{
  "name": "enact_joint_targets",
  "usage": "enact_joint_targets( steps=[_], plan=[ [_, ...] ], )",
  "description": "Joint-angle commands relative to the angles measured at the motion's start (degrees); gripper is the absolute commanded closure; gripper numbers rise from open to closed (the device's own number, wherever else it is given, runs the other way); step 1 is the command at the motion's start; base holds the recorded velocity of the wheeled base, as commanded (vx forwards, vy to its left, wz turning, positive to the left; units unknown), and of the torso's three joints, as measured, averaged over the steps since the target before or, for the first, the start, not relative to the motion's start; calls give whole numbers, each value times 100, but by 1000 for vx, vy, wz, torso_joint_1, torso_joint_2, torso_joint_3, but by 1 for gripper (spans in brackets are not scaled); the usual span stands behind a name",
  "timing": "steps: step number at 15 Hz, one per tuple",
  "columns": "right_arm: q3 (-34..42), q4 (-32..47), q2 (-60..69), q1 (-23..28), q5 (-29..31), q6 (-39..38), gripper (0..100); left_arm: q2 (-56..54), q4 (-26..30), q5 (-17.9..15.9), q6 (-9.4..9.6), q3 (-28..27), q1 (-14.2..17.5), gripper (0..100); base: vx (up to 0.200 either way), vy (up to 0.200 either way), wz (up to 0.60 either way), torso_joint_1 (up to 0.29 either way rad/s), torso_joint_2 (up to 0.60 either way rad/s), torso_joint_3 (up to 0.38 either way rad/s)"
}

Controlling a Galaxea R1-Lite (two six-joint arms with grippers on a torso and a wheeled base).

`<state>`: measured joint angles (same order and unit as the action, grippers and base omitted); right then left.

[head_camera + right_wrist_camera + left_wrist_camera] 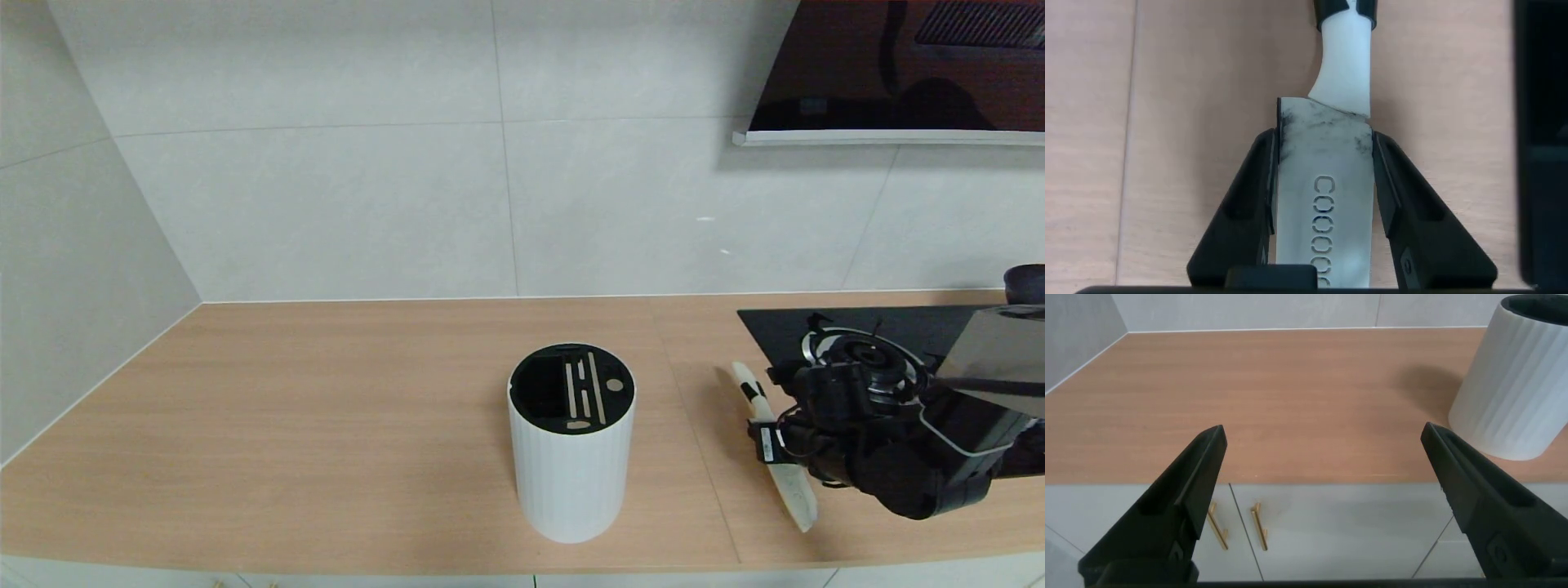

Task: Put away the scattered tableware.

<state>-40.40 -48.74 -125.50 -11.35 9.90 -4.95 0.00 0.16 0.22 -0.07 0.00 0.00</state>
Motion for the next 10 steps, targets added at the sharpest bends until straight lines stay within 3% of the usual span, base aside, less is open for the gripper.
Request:
enact_joint_targets(
  steps=[1, 6, 8, 9, 10],
  plan=[
    [322, -39, 1221, -43, -41, -76, 100, 0, 2, 13, -1, 0, 0, 0, 0, 0, 0, 0, 0, 0],
    [612, 75, 2619, -561, -41, -59, 100, 0, -25, 22, -1, 0, 0, 0, 0, 0, 0, 0, 0, 0],
    [603, 75, 2944, -684, -41, -32, 100, 0, -227, -48, -125, -457, 0, 0, 0, 0, 0, 0, 0, 0],
    [533, 75, 3040, -720, -41, -24, 100, 79, -60, -268, -142, -773, -9, 0, 0, 0, 0, 0, 0, 0],
    [349, 101, 3146, -737, -41, 29, 100, 422, 441, -998, -107, -1257, -70, 0, 0, 0, 0, 0, 0, 0]
  ],
)
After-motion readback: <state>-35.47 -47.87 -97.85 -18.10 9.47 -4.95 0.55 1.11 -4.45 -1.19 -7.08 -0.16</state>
